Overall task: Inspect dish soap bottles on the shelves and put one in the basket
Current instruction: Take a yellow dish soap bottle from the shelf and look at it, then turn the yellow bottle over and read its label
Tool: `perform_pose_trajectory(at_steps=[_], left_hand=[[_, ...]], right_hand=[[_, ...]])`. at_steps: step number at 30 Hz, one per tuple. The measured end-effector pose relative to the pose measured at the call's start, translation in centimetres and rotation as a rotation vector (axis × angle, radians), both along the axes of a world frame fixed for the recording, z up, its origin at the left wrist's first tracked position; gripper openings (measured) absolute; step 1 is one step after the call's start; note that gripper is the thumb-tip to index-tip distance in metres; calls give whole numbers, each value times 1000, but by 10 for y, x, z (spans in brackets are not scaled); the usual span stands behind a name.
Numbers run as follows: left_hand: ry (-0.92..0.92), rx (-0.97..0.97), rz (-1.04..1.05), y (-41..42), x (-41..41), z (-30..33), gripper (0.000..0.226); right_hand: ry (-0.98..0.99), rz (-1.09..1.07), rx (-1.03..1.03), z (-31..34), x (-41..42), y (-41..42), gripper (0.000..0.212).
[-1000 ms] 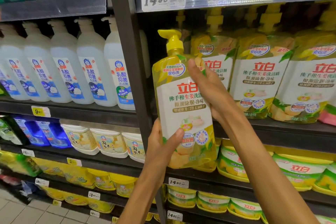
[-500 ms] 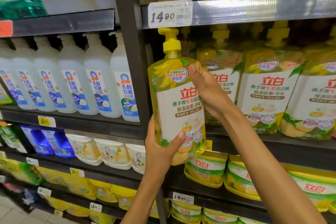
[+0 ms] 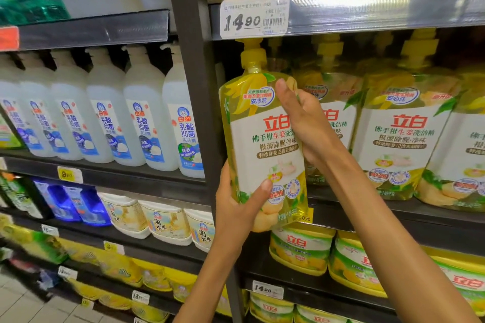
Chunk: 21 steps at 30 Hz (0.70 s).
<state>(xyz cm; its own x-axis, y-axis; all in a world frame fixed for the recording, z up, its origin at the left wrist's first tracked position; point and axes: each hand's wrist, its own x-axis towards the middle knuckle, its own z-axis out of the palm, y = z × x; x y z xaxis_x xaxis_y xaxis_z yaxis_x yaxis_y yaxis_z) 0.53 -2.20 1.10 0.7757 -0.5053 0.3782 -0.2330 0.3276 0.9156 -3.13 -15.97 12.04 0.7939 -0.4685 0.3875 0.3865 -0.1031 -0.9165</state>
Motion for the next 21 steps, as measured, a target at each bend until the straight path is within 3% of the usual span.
perform_pose_trajectory(at_steps=[2, 7, 21], left_hand=[[-53, 19, 32, -1, 3, -1, 60], [-80, 24, 111, -10, 1, -8, 78], [-49, 57, 136, -34, 3, -2, 63]], right_hand=[[-19, -32, 16, 0, 2, 0, 54], [-77, -86, 29, 1, 5, 1, 36], [-185, -375, -166, -10, 19, 5, 29]])
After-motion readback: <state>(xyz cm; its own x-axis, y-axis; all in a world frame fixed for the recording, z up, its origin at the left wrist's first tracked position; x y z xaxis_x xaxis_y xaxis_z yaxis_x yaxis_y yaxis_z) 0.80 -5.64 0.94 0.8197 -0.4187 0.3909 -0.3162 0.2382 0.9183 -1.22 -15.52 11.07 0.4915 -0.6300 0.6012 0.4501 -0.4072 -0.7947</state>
